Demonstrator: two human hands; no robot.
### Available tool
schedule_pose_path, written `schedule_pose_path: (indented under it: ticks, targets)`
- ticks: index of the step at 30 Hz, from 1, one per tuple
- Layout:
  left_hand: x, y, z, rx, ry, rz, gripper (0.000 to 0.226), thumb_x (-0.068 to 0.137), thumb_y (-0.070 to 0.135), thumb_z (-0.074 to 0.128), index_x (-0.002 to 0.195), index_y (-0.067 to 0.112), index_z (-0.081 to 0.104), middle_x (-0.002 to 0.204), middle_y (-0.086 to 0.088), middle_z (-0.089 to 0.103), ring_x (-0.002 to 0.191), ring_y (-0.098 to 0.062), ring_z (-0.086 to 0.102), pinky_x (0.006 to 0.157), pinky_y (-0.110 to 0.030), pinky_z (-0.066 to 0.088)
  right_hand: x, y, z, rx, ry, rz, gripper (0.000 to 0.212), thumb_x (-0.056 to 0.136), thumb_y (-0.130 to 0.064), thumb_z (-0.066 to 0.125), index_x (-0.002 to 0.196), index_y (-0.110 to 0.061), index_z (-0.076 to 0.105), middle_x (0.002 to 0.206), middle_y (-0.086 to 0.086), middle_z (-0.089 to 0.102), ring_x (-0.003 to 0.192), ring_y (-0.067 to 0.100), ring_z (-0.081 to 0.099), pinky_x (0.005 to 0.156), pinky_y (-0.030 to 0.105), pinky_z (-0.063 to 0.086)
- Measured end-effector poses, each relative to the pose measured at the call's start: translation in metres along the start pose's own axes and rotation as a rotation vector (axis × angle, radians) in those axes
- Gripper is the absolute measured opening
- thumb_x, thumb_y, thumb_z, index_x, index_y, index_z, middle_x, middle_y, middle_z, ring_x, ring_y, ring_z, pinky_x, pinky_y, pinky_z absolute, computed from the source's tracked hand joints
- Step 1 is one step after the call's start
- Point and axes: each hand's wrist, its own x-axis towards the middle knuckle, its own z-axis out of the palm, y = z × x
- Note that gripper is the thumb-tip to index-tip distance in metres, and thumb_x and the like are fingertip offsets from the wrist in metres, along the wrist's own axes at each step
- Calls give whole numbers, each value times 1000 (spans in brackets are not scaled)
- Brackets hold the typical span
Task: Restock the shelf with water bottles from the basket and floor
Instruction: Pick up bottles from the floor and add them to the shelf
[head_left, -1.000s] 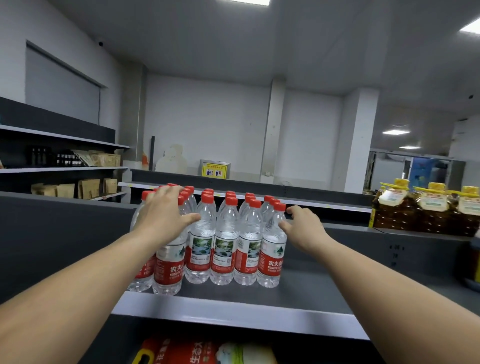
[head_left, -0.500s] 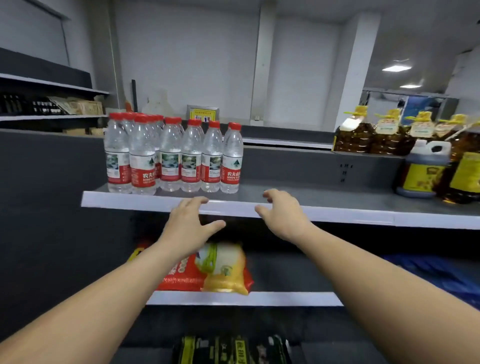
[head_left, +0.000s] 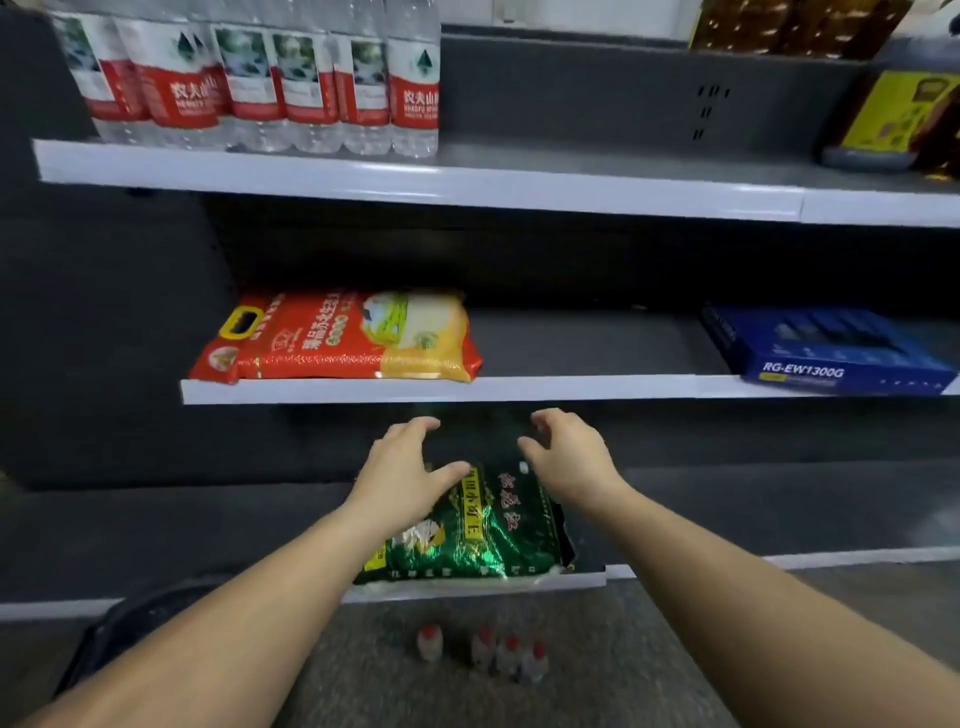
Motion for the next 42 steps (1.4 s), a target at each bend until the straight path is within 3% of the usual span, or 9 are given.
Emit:
schedule_pose_path:
  ticks: [3,11,15,19,23,31,35,39,42]
  targets:
    - [0,-26,33,8,-94,-32,68,82,52,65,140,24,40,143,-3,44,119,-16,48,97,-32,40,-7,30,38,5,-50,85,48,94,-35,56,136,-13,51,131,9,59,117,27,57,95,38,47]
    - [0,-104,126,-26,-251,-121,68,84,46,66,140,18,41,143,-6,48,126,-24,48,96,-28,39,-19,108,152,-23,-144,267,46,92,-29,59,131,-5,54,125,19,63,114,37,58,88,37,47]
    - [4,-146,173,1,-312,-150,66,84,49,64,139,20,42,132,-5,58,99,-18,58,81,-28,43,-24,145,203,-11,-176,329,44,92,-28,59,130,-6,55,119,20,67,109,38,61,79,34,46]
    - [7,-193,223,60,-356,-199,64,81,53,65,135,24,45,137,-3,54,119,-24,53,88,-31,43,-29,182,254,0,-217,389,40,93,-28,59,126,-6,57,118,20,67,110,38,62,85,36,48]
    - [10,-242,274,22,-403,-245,68,80,53,67,136,20,47,134,-3,57,119,-23,53,83,-24,38,-29,218,310,5,-299,461,44,93,-36,59,128,-11,58,125,16,65,115,36,60,90,34,47]
    - [31,-327,377,-4,-461,-280,62,82,46,69,132,15,49,131,-10,57,114,-28,56,85,-33,46,-14,294,414,-58,-338,462,42,91,-34,57,129,-15,58,123,12,66,108,33,63,76,25,39]
    - [53,-371,427,14,-474,-299,62,80,49,69,129,13,52,124,-12,60,108,-30,58,85,-38,49,9,334,462,-105,-343,426,42,91,-34,58,129,-16,58,123,10,65,88,25,64,57,20,37]
    - [65,-416,466,37,-477,-322,45,81,46,69,105,9,59,96,-13,64,93,-33,62,74,-37,49,35,366,500,-203,-366,345,39,90,-32,58,127,-16,54,119,14,61,83,27,56,54,22,35]
    - [73,-442,491,32,-441,-377,55,78,38,73,118,11,48,107,-12,59,101,-33,58,76,-35,45,51,380,519,-270,-399,290,45,91,-32,57,134,-20,48,124,16,56,89,28,57,64,28,44]
